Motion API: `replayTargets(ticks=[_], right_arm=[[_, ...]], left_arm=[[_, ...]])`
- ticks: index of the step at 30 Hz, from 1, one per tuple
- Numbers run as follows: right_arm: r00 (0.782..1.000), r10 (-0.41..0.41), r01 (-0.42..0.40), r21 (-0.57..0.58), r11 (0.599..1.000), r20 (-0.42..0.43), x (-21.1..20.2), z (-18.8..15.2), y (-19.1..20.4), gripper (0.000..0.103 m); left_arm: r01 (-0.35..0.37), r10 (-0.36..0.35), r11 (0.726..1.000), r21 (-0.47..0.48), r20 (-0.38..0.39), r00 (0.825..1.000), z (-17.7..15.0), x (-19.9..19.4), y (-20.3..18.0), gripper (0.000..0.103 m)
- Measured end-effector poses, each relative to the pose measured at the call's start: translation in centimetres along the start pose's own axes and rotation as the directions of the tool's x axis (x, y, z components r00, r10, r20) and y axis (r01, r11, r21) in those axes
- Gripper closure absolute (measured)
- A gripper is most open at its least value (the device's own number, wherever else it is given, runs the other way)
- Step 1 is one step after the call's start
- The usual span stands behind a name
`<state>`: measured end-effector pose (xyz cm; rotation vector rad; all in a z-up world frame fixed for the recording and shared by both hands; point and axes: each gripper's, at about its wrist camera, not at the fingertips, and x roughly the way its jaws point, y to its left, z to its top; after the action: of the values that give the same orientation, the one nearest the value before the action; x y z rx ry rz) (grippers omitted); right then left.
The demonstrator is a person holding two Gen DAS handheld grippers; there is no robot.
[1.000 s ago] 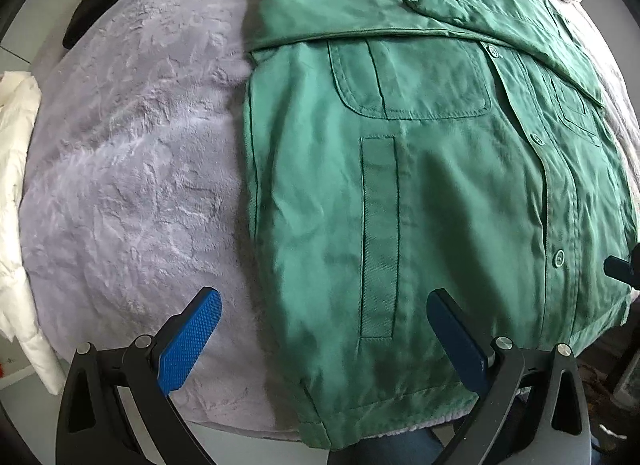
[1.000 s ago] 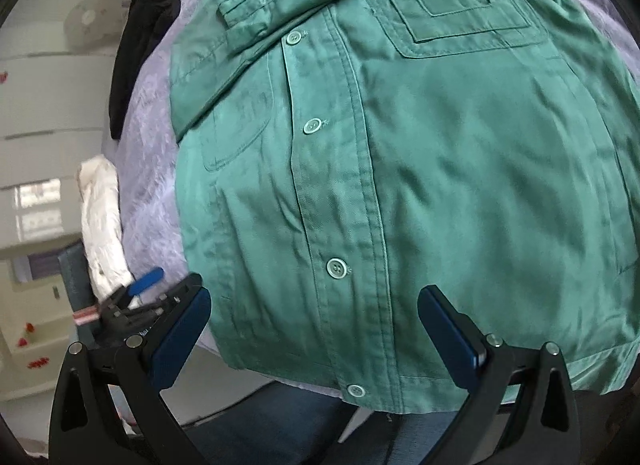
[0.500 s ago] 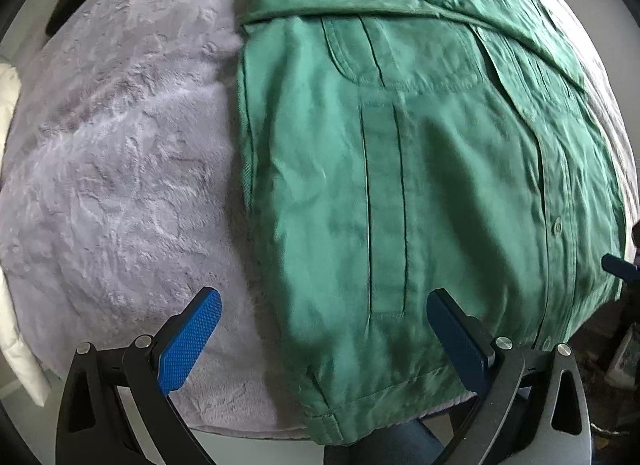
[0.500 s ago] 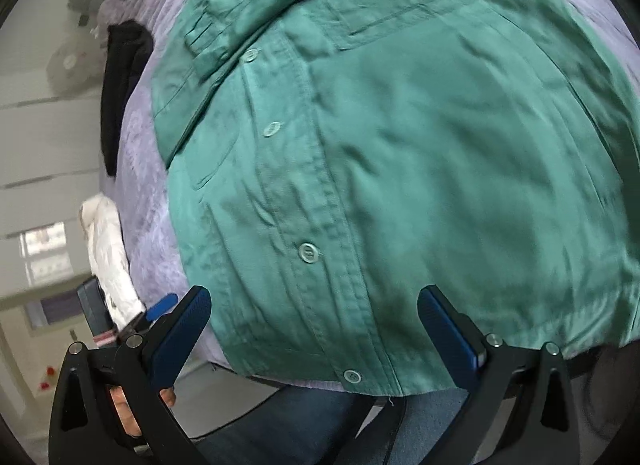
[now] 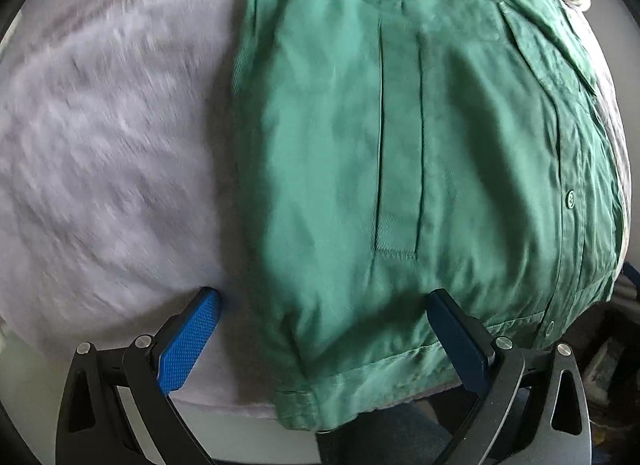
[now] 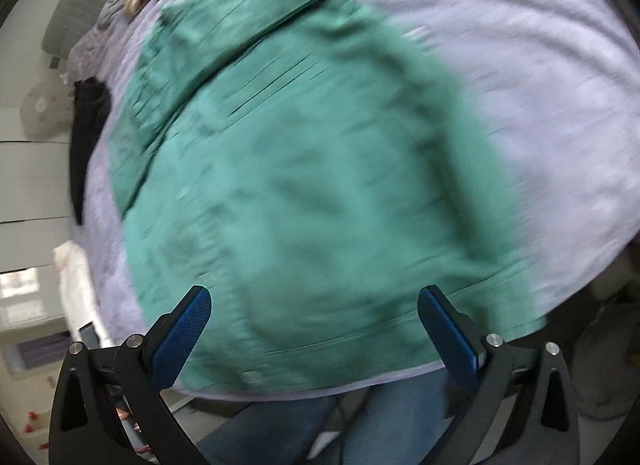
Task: Fold large clothes
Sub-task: 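Grasp the green jacket's hem with the left tool and lift it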
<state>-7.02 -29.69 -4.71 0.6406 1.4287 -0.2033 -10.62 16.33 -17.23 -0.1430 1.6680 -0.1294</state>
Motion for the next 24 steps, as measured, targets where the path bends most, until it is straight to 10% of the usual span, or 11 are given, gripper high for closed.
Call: replayTargets(ticks=[6,14,18,21,24], right_arm=[[0.998,-0.061,0.060,0.103,0.993,0.000,-0.3,0.5,-7.7,0.000],[0.969,0.237,-0.224,0.159,0.962,-0.072,2.9,-0.9,-8.2,0.000],[0.912,0.410,-0.404,0.126,0.906,-0.027,1.5,-0.9,-6.3,0.000],[0.919,0.392,-0.380,0.176,0.908,-0.035,2.2,-0.6,-6.6,0.000],[0.940,0.337,-0.312,0.270,0.911,-0.054,3.8,-0.8,-8.0,0.006]], left_arm=[[0.032,-0.033,0.999,-0.027,-0.003,0.999,-1.7,1.9,0.0,0.000],[0.066,-0.067,0.997,-0.026,-0.029,0.997,-3.3,4.0,-1.7,0.000],[0.076,-0.076,0.997,-0.035,-0.025,0.997,-4.2,5.3,-3.9,0.000],[0.078,-0.078,0.997,-0.019,-0.003,0.997,-3.7,4.8,-4.8,0.021],[0.112,-0.112,0.994,0.003,0.016,0.994,-4.0,4.1,-5.0,0.063]])
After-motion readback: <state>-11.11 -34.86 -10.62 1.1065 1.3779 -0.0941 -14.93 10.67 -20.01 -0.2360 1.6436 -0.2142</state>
